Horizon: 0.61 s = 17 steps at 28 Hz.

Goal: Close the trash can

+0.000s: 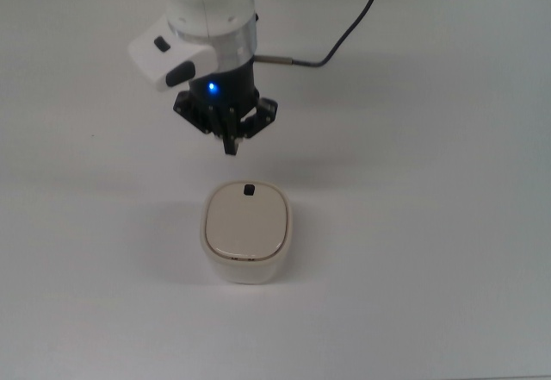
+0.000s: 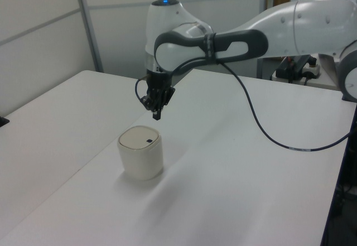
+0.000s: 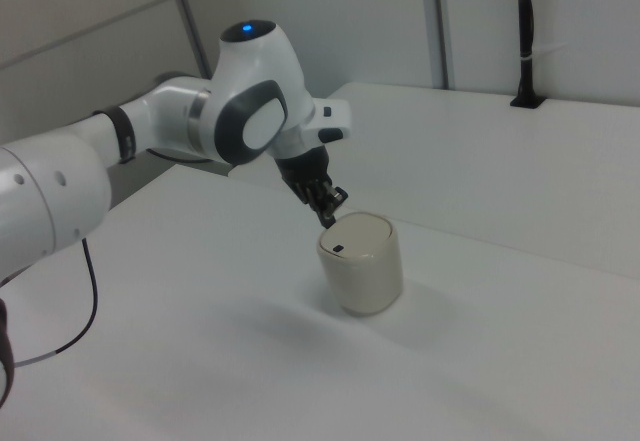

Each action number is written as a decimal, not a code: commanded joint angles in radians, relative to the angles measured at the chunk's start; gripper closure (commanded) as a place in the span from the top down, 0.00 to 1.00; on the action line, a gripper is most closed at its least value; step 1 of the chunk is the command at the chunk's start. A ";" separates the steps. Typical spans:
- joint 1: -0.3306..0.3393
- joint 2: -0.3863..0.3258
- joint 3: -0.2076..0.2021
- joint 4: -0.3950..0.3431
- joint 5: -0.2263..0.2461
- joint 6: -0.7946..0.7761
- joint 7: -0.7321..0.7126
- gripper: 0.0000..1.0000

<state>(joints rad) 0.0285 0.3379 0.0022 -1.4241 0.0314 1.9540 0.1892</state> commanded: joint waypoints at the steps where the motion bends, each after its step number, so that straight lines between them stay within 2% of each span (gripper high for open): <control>1: 0.001 -0.040 0.001 -0.024 0.013 -0.093 -0.062 0.00; 3: 0.001 -0.045 0.001 -0.024 0.013 -0.115 -0.066 0.05; 6: 0.004 -0.045 0.001 -0.024 -0.005 -0.133 -0.065 0.49; 8: 0.004 -0.045 0.001 -0.024 -0.021 -0.135 -0.063 0.69; 9: 0.004 -0.045 0.001 -0.024 -0.031 -0.138 -0.063 0.82; 10: 0.008 -0.048 -0.001 -0.026 -0.060 -0.158 -0.065 1.00; 13: 0.010 -0.050 0.002 -0.024 -0.106 -0.181 -0.067 1.00; 17: 0.019 -0.046 0.004 -0.029 -0.110 -0.184 -0.063 1.00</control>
<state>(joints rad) 0.0323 0.3105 0.0052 -1.4295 -0.0573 1.7932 0.1429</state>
